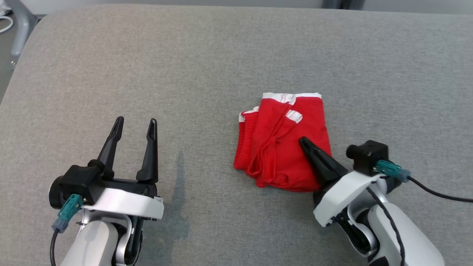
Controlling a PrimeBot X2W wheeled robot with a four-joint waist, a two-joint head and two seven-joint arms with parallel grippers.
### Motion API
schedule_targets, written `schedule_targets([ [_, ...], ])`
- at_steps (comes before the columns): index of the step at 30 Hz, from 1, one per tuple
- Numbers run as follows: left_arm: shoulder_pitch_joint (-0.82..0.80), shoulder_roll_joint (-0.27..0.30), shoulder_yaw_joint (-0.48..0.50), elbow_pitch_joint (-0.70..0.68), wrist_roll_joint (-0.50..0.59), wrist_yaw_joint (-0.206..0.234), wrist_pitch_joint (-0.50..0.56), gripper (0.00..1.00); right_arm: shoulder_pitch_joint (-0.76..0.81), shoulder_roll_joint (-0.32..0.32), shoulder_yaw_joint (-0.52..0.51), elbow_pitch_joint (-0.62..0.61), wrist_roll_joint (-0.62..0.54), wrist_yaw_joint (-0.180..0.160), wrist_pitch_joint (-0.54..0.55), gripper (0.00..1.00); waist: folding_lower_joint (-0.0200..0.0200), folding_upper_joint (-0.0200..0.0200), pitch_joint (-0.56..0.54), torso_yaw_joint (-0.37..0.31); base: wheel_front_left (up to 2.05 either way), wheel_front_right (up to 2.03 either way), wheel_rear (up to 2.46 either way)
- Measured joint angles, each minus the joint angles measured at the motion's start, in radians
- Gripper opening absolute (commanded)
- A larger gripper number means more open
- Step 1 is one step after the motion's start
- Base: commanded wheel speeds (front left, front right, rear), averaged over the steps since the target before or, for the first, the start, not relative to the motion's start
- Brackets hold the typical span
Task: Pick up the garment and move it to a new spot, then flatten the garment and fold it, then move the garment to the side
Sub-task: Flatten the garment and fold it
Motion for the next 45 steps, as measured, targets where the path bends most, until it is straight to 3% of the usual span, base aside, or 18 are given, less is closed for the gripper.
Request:
schedule_targets([
  [11, -0.027, -0.029, -0.011, 0.039, 0.001, -0.02, -0.014, 1.0, -0.158, -0.012, 0.136, 0.194, 0.074, 0.0, -0.014, 0.0, 0.0, 0.0, 0.03, 0.056, 0.0, 0.0, 0.0],
  [32, -0.047, -0.071, -0.012, 0.079, 0.012, -0.051, -0.021, 1.0, -0.409, 0.056, 0.402, 0.262, 0.169, 0.0, -0.091, 0.0, 0.0001, 0.0, 0.04, 0.091, 0.0, 0.0, 0.0],
  [38, -0.04, -0.07, 0.008, 0.079, 0.02, -0.051, -0.022, 1.0, -0.363, 0.001, 0.353, 0.171, 0.205, 0.0, -0.18, 0.0, 0.0, 0.0, 0.027, 0.066, 0.0, 0.0, 0.0],
  [45, -0.016, -0.052, 0.029, 0.07, 0.028, -0.044, -0.022, 1.0, -0.188, -0.07, 0.136, 0.022, 0.16, 0.0, -0.21, 0.0, 0.0, 0.0, -0.004, 0.008, 0.0, 0.0, 0.0],
])
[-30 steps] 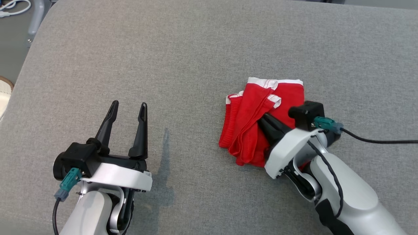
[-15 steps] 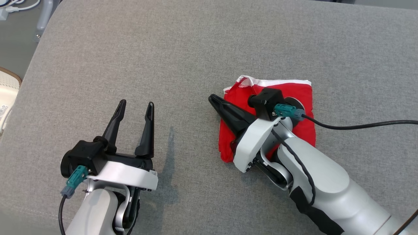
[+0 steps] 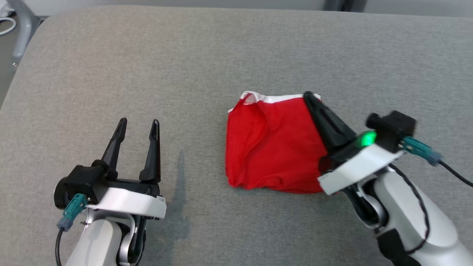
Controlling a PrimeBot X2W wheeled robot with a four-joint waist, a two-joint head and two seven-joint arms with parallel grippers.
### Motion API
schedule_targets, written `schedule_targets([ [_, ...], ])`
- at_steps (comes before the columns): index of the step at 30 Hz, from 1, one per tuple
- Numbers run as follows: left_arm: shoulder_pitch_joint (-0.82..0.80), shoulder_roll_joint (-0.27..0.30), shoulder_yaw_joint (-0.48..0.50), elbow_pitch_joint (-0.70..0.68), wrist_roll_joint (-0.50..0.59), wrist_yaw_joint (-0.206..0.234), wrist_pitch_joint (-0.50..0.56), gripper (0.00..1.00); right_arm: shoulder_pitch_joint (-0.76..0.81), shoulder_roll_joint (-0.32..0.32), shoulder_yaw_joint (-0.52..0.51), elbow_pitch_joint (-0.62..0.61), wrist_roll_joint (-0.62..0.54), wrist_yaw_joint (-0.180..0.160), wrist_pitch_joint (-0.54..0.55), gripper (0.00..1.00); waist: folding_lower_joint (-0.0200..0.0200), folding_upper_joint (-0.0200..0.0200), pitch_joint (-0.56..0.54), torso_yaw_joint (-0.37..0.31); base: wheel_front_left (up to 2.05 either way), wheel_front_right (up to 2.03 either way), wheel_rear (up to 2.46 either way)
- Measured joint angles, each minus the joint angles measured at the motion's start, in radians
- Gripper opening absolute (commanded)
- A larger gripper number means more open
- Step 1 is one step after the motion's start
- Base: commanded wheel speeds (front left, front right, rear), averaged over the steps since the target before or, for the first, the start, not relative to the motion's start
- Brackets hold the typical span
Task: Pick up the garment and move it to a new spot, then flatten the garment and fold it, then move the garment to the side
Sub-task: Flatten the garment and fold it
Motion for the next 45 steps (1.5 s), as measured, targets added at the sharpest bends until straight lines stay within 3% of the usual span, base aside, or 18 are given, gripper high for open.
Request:
schedule_targets([
  [9, 0.021, 0.033, 0.01, -0.03, 0.007, 0.011, 0.007, 1.0, 0.23, 0.011, -0.334, -0.161, -0.149, 0.0, 0.027, 0.0, 0.0, 0.0, -0.036, -0.069, 0.0, 0.0, 0.0],
  [11, 0.031, 0.039, 0.009, -0.039, 0.007, 0.013, 0.013, 1.0, 0.273, 0.027, -0.391, -0.19, -0.169, 0.0, 0.04, 0.47, 0.0, 0.0, -0.044, -0.08, 0.0, 0.0, 0.0],
  [12, 0.034, 0.042, 0.009, -0.042, 0.008, 0.015, 0.017, 1.0, 0.293, 0.034, -0.414, -0.202, -0.182, 0.0, 0.044, 1.0, 0.0, 0.0, -0.048, -0.085, 0.0, 0.0, 0.0],
  [24, 0.103, 0.077, 0.012, -0.091, 0.008, 0.037, 0.056, 1.0, 0.482, 0.058, -0.58, -0.318, -0.254, 0.0, 0.114, 1.0, 0.0, 0.0, -0.105, -0.127, 0.0, 0.0, 0.0],
  [42, 0.116, 0.089, 0.001, -0.131, 0.003, 0.053, 0.075, 1.0, 0.519, 0.054, -0.622, -0.377, -0.31, 0.0, 0.174, 1.0, 0.0, 0.0, -0.102, -0.107, 0.0, 0.0, 0.0],
  [43, 0.112, 0.089, -0.001, -0.131, 0.003, 0.053, 0.075, 1.0, 0.513, 0.051, -0.621, -0.378, -0.31, 0.0, 0.175, 0.78, 0.0, 0.0, -0.098, -0.103, 0.0, 0.0, 0.0],
  [44, 0.108, 0.087, -0.003, -0.131, 0.003, 0.052, 0.074, 1.0, 0.504, 0.048, -0.619, -0.379, -0.31, 0.0, 0.178, 0.31, 0.0, 0.0, -0.094, -0.098, 0.0, 0.0, 0.0],
  [45, 0.105, 0.085, -0.006, -0.13, 0.003, 0.052, 0.071, 1.0, 0.494, 0.041, -0.613, -0.378, -0.312, 0.0, 0.185, 0.0, 0.0, 0.0, -0.09, -0.092, 0.0, 0.0, 0.0],
])
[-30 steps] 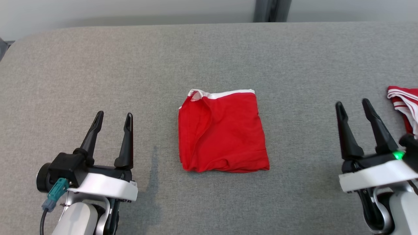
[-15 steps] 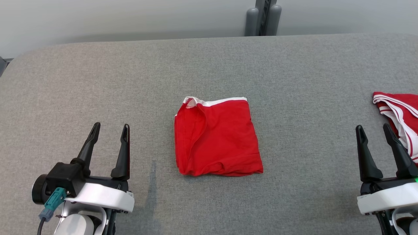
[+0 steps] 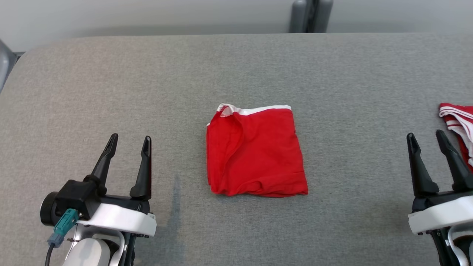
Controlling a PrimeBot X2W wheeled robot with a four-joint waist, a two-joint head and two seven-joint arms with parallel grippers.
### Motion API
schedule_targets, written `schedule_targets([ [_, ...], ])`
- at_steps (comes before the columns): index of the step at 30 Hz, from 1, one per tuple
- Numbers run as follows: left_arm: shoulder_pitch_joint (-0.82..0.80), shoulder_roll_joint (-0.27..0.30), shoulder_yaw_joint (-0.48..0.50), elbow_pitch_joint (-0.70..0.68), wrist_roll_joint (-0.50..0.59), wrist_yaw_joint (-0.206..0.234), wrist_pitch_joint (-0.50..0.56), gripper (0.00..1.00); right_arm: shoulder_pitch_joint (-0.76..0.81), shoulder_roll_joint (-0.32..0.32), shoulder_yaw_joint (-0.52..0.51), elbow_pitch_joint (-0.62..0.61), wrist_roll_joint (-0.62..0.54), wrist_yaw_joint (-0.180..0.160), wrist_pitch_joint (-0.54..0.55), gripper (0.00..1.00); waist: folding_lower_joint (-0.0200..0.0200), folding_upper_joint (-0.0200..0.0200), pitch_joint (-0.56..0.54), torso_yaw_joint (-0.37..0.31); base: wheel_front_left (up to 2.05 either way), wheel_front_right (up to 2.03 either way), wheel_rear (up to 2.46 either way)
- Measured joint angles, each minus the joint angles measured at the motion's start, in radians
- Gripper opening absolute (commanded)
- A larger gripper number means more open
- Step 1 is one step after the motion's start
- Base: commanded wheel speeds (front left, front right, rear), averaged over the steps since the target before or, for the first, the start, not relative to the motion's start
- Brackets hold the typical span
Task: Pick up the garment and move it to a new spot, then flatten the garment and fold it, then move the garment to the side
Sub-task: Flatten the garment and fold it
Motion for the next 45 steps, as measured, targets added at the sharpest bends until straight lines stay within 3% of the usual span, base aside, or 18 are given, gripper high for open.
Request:
schedule_targets([
  [5, -0.019, -0.019, -0.009, 0.008, -0.001, -0.005, -0.015, 1.0, -0.057, -0.035, 0.051, 0.042, -0.001, 0.0, 0.023, 0.0, 0.0001, 0.0, 0.022, 0.04, 0.0, 0.0, 0.0],
  [11, -0.038, -0.043, -0.019, 0.031, -0.004, -0.01, -0.033, 1.0, -0.187, -0.045, 0.192, 0.174, 0.038, 0.0, 0.023, 0.0, 0.0, 0.0, 0.051, 0.092, 0.0, 0.0, 0.0],
  [20, -0.067, -0.067, -0.036, 0.067, -0.005, -0.03, -0.053, 1.0, -0.382, -0.001, 0.451, 0.424, 0.104, 0.0, -0.026, 0.0, 0.0, 0.0, 0.09, 0.166, 0.0, 0.0, 0.0],
  [34, -0.105, -0.106, -0.059, 0.11, -0.004, -0.053, -0.067, 1.0, -0.572, 0.057, 0.724, 0.697, 0.211, 0.0, -0.085, 0.0, 0.0, 0.0, 0.099, 0.244, 0.0, 0.0, 0.0],
  [40, -0.104, -0.105, -0.05, 0.119, -0.003, -0.054, -0.068, 1.0, -0.58, 0.05, 0.729, 0.699, 0.26, 0.0, -0.162, 0.0, 0.0, 0.0, 0.083, 0.221, 0.0, 0.0, 0.0],
  [45, -0.091, -0.085, -0.031, 0.116, 0.0, -0.048, -0.069, 1.0, -0.504, 0.026, 0.609, 0.576, 0.346, 0.0, -0.206, 0.0, 0.0, 0.0, 0.056, 0.173, 0.0, 0.0, 0.0],
])
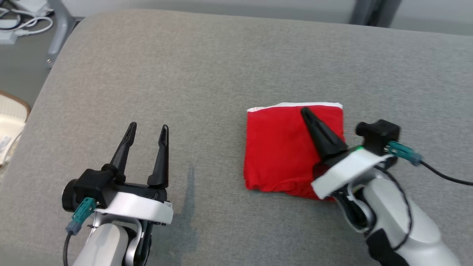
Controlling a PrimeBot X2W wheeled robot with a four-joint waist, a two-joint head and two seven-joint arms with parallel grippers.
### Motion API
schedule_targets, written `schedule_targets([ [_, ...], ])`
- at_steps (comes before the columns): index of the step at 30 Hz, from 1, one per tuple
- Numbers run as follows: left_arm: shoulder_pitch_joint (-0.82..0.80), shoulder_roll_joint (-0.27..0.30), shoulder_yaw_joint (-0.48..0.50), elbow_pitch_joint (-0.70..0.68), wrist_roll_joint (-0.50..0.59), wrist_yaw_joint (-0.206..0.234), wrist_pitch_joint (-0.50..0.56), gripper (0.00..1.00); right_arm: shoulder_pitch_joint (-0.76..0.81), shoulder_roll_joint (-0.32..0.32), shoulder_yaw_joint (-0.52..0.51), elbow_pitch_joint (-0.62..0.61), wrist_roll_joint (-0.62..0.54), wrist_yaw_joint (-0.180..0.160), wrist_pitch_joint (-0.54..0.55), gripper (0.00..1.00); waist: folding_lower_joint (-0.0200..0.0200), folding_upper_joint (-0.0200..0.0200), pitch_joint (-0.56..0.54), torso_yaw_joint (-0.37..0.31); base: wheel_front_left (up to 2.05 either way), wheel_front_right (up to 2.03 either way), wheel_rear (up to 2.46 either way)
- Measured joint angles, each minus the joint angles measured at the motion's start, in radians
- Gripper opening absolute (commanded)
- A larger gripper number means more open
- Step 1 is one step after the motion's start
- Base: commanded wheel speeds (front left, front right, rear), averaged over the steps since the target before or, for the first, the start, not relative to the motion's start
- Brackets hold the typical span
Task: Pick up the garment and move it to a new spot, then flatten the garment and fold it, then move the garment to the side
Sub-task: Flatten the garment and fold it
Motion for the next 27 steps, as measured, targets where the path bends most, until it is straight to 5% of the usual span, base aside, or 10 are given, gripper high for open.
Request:
schedule_targets([
  [4, 0.011, 0.021, 0.014, -0.011, 0.001, 0.005, -0.001, 1.0, 0.081, -0.062, -0.131, -0.085, -0.007, 0.0, -0.008, 0.0, 0.0, 0.0, -0.021, -0.05, 0.0, 0.0, 0.0],
  [5, 0.014, 0.027, 0.017, -0.014, 0.001, 0.009, 0.001, 1.0, 0.104, -0.075, -0.166, -0.103, -0.02, 0.0, -0.009, 0.13, 0.0, 0.0, -0.026, -0.062, 0.0, 0.0, 0.0],
  [6, 0.016, 0.032, 0.02, -0.017, 0.001, 0.011, 0.002, 1.0, 0.126, -0.086, -0.199, -0.118, -0.037, 0.0, -0.01, 0.48, 0.0, 0.0, -0.03, -0.073, 0.0, 0.0, 0.0],
  [7, 0.016, 0.032, 0.02, -0.017, 0.001, 0.011, 0.002, 1.0, 0.126, -0.086, -0.199, -0.118, -0.037, 0.0, -0.01, 0.97, 0.0, 0.0, -0.03, -0.073, 0.0, 0.0, 0.0],
  [15, 0.052, 0.074, 0.038, -0.044, 0.001, 0.025, 0.029, 1.0, 0.3, -0.095, -0.415, -0.245, -0.163, 0.0, 0.035, 1.0, 0.0, 0.0, -0.073, -0.153, 0.0, 0.0, 0.0],
  [27, 0.202, 0.138, 0.055, -0.085, -0.005, 0.06, 0.083, 1.0, 0.539, -0.038, -0.542, -0.479, -0.263, 0.0, 0.192, 1.0, 0.0, 0.0, -0.226, -0.218, 0.0, 0.0, 0.0],
])
